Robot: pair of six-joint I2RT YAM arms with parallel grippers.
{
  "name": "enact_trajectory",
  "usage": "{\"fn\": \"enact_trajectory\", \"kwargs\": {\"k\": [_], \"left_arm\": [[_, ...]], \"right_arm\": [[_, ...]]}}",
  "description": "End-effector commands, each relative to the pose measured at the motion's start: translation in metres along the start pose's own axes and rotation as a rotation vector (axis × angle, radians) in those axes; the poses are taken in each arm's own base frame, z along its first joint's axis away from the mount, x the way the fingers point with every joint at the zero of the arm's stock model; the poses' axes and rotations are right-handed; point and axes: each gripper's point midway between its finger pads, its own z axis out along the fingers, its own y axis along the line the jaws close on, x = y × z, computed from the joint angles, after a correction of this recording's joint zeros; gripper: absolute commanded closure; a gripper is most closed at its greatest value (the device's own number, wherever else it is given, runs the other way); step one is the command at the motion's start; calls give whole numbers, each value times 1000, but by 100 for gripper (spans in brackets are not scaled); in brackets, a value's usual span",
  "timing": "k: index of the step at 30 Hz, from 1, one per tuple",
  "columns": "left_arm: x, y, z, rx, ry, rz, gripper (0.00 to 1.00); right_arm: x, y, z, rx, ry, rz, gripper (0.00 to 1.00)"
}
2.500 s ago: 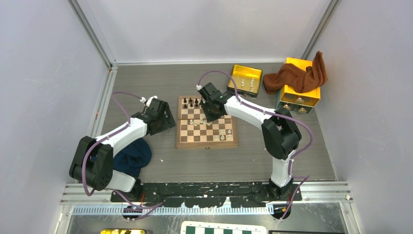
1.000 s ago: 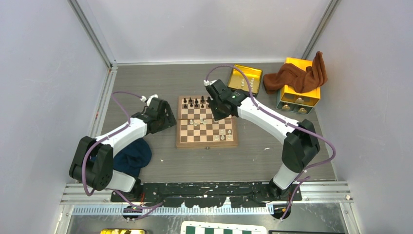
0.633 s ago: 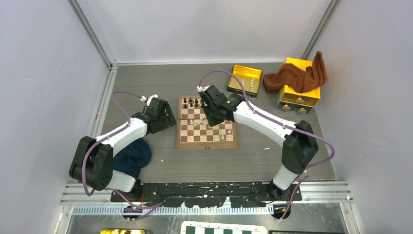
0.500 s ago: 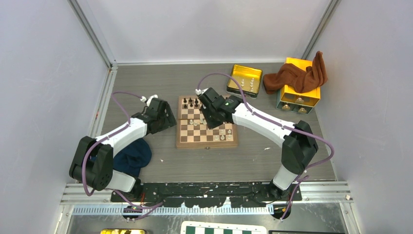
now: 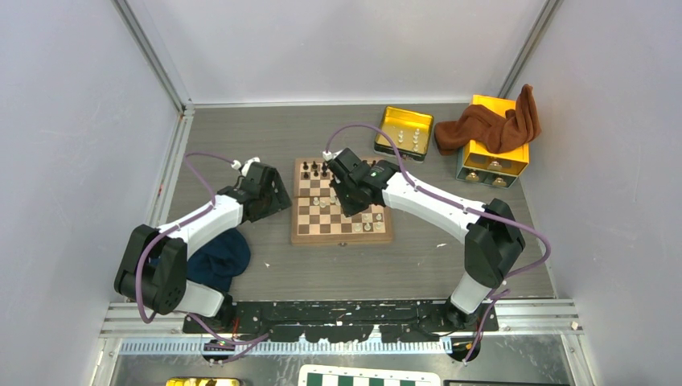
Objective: Set up the chess pieces on the board
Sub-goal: Place the chess piece on the chessboard.
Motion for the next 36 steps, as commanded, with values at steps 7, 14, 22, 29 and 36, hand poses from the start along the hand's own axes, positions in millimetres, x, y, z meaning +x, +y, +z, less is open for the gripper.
{"fn": "enact_trajectory", "kwargs": {"k": [7, 14, 22, 29, 36], "left_arm": [[-9, -6, -3, 39, -36, -19, 23], [-9, -5, -4, 40, -40, -18, 22], [-7, -5, -4, 44, -39, -13, 23], [-7, -4, -5, 43, -40, -10, 23], [-6, -3, -5, 43, -39, -7, 22]], "right_arm": [[-10, -3, -13, 17, -54, 9, 97], [-12, -6, -19, 34, -68, 15, 98], [-18, -9, -27, 49, -88, 15, 97], [-19, -11, -30, 57, -92, 17, 97], [-18, -12, -30, 63, -91, 19, 98]]}}
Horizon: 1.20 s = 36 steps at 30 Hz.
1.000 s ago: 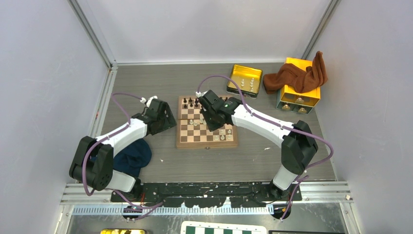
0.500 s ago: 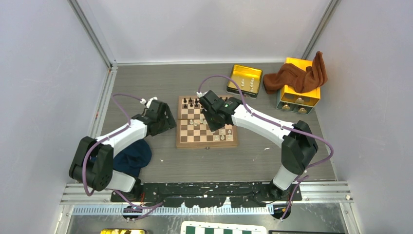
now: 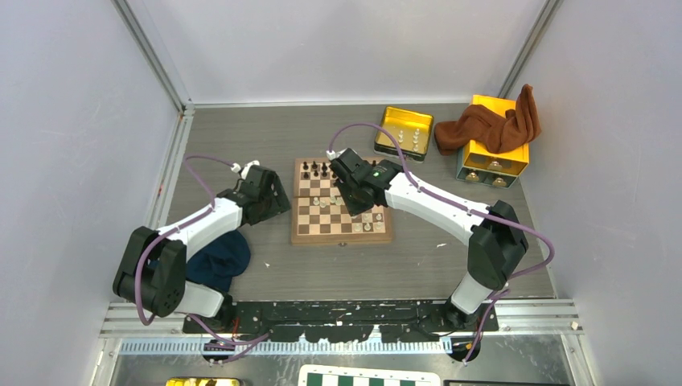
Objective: Set up the chess pieces on the board
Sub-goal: Place the chess piece on the chessboard.
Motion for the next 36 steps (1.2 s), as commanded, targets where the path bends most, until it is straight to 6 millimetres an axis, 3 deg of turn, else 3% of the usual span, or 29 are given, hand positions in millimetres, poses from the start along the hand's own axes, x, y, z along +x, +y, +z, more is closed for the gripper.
{"fn": "enact_trajectory", "kwargs": {"k": [1, 15, 28, 36], "left_arm": [[-13, -7, -6, 42, -49, -9, 22], [-14, -5, -6, 28, -52, -8, 16], [-18, -8, -5, 27, -60, -21, 13], [-20, -9, -3, 20, -60, -21, 10]], "right_arm": [[-22, 1, -23, -10, -90, 25, 98], [-28, 3, -25, -16, -109, 25, 97], [-39, -9, -38, 19, -141, 10, 97], [-34, -2, -28, -12, -101, 5, 97]]}}
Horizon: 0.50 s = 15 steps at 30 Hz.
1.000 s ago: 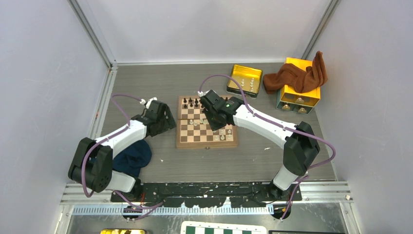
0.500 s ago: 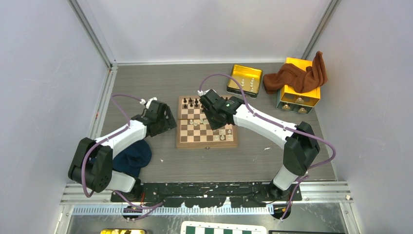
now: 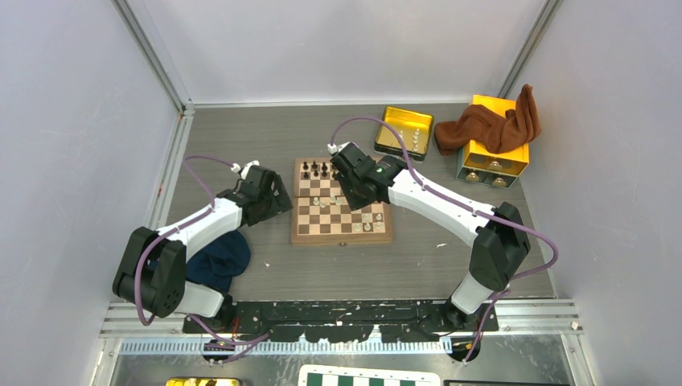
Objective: Set up the chess pieces on the board
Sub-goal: Place the chess piece on the chessboard.
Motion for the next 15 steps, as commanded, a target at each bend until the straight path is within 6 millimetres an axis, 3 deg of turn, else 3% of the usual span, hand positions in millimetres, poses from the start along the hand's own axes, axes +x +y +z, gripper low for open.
{"fn": "enact_trajectory", "kwargs": {"k": [1, 3, 5, 15], "left_arm": [[-21, -9, -3, 20, -61, -21, 9], [-21, -10, -2, 18, -58, -19, 9], [-22, -11, -1, 16, -58, -18, 1], [-20, -10, 3, 7, -53, -23, 0]], "right_arm": [[-18, 5, -15, -38, -53, 6, 97], [-15, 9, -13, -54, -41, 3, 97], [-13, 13, -10, -74, -26, 5, 97], [0, 37, 3, -131, 21, -26, 97]]}}
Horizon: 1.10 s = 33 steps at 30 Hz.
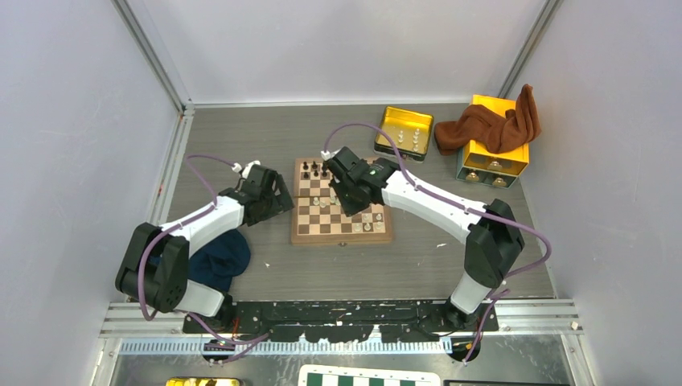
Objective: Set up the chess pieces on the board
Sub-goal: Place the chess piece on the chessboard.
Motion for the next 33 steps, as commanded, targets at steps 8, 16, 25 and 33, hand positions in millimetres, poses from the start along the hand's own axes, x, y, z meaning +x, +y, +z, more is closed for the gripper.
{"fn": "enact_trajectory", "kwargs": {"k": [8, 16, 25, 33], "left_arm": [[-20, -7, -3, 15, -64, -31, 0], [-18, -6, -2, 12, -63, -30, 0], [-18, -6, -1, 10, -59, -25, 0], [-17, -5, 0, 9, -58, -15, 0]], "right_arm": [[-6, 31, 11, -78, -9, -35, 97], [1, 38, 23, -87, 17, -50, 97], [4, 40, 39, -77, 24, -61, 97], [6, 40, 49, -71, 33, -64, 97]]}}
